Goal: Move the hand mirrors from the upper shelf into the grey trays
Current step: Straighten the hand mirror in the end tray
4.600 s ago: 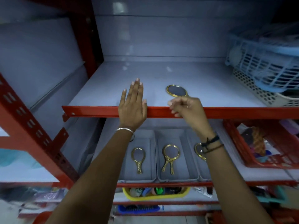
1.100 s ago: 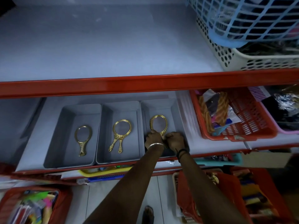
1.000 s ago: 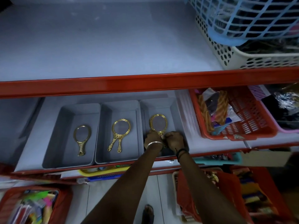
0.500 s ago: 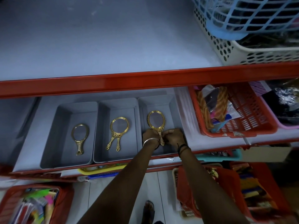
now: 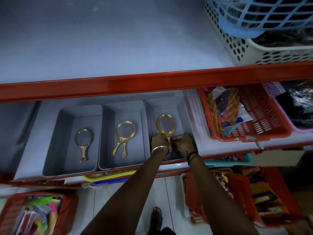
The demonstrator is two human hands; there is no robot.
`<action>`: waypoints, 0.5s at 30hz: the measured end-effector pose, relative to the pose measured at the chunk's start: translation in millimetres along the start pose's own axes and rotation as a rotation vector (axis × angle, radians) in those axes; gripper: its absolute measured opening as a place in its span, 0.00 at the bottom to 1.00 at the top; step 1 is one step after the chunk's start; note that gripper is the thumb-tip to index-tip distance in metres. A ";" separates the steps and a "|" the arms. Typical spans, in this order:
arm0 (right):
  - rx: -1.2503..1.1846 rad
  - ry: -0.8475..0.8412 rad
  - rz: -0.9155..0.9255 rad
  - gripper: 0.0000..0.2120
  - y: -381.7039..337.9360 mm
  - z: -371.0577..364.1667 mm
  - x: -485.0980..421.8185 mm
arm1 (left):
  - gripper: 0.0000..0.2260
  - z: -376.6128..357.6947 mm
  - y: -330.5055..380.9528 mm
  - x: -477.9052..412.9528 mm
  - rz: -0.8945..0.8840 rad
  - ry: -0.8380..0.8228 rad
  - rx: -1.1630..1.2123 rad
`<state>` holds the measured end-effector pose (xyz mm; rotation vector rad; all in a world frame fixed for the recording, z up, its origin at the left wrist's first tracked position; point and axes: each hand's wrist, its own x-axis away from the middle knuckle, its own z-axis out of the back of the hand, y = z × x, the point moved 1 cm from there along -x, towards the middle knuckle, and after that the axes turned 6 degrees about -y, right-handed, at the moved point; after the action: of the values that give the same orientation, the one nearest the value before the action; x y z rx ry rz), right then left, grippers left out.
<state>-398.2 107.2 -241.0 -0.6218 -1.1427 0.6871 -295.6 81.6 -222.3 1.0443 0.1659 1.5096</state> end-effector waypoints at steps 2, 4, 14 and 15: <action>0.042 0.031 0.022 0.07 -5.0 -1.4 9.8 | 0.08 0.1 -0.2 0.5 -0.006 -0.003 -0.001; 0.107 0.056 0.064 0.08 -8.4 -2.6 17.4 | 0.08 -0.1 -1.0 0.5 -0.017 -0.012 -0.008; 0.282 0.110 0.166 0.11 -15.1 -5.6 18.0 | 0.08 -2.5 -3.7 3.0 -0.066 -0.019 -0.016; 0.280 0.107 0.166 0.10 -14.9 -5.5 18.3 | 0.08 -2.6 -4.1 3.1 -0.065 -0.020 -0.015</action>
<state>-385.7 111.0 -220.6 -0.5111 -0.8822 0.9263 -293.9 86.5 -224.9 1.0321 0.1734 1.4393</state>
